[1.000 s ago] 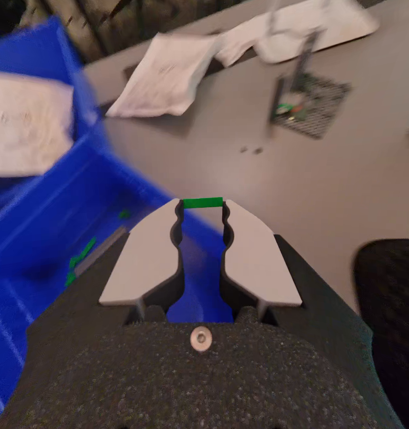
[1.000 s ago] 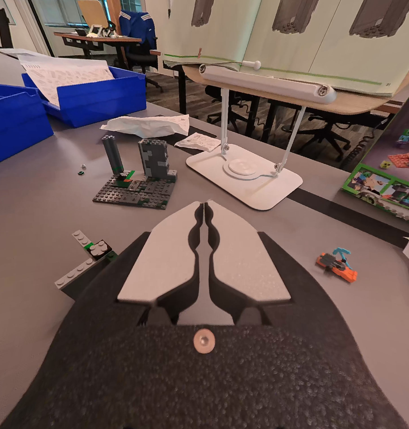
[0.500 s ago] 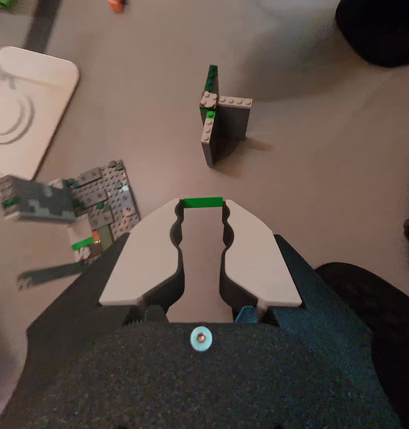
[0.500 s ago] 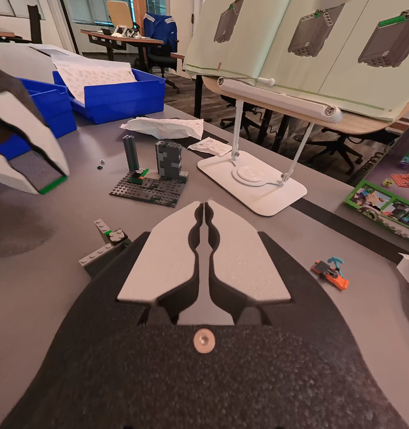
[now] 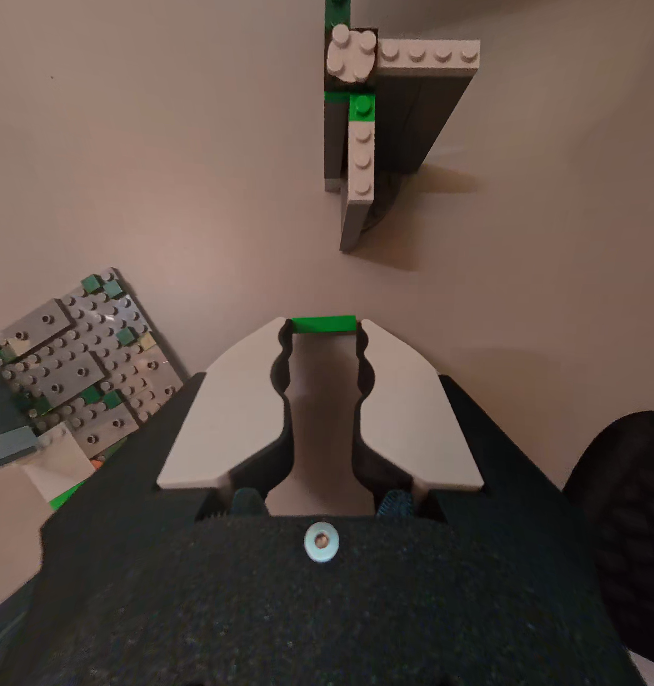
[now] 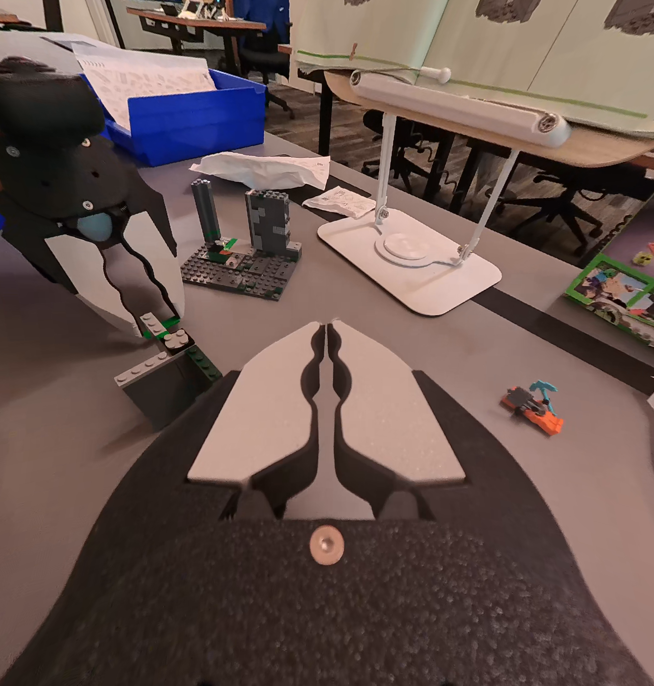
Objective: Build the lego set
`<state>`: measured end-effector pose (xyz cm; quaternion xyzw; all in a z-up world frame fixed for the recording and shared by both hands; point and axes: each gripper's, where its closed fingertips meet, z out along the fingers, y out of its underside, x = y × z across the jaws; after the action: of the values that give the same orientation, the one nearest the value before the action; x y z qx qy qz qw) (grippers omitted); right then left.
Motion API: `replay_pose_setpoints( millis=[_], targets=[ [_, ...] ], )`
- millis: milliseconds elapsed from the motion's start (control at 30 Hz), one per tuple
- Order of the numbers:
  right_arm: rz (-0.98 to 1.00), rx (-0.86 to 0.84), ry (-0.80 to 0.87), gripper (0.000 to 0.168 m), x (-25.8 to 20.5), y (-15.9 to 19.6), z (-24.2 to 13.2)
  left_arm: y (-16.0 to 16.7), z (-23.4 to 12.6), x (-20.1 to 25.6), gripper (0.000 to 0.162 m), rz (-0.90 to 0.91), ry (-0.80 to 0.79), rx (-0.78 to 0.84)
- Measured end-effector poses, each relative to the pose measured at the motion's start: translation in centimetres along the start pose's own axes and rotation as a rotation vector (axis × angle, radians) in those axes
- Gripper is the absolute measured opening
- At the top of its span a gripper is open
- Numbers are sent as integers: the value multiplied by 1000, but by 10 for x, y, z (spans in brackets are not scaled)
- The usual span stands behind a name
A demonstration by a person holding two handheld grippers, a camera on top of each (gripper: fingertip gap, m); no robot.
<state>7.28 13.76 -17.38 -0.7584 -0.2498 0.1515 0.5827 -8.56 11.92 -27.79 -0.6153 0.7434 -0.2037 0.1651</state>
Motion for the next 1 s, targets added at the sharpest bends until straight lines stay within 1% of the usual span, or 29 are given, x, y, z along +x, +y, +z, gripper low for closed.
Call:
replay_pose_setpoints(
  millis=[33, 67, 333, 400, 500, 600, 667, 733, 867, 933, 1000],
  targets=[
    [-2, -4, -3, 1, -1, 1, 2, 0, 0, 0, 37, -2, -3, 2],
    [-4, -9, -6, 1, -2, 2, 2, 1, 0, 1, 38, -4, -4, 5],
    [-9, -26, -18, 1, -6, 7, 7, 5, -4, 7, 39, -24, -35, 35],
    [-13, -31, -20, 1, -8, 8, 7, 3, -12, 6, 39, -32, -70, 48],
    [-22, -32, -20, 1, -9, 9, 7, -3, -45, 7, 35, -70, -156, 144],
    [-17, -27, -24, 1, -9, 7, 7, 9, -96, 2, 33, -136, -289, 207],
    [-10, -25, -27, 1, -9, 6, 7, 27, -135, -4, 33, -199, -426, 225],
    [-8, -24, -29, 1, -10, 7, 7, 55, -180, -11, 32, -306, -568, 254],
    [-8, -23, -30, 1, -11, 6, 7, 131, -262, -16, 31, -545, -832, 344],
    [-6, -25, -30, 1, -10, 7, 7, 174, -282, -12, 33, -636, -892, 356],
    [-2, -29, -29, 1, -10, 8, 8, 215, -287, -8, 35, -724, -912, 342]
  ],
)
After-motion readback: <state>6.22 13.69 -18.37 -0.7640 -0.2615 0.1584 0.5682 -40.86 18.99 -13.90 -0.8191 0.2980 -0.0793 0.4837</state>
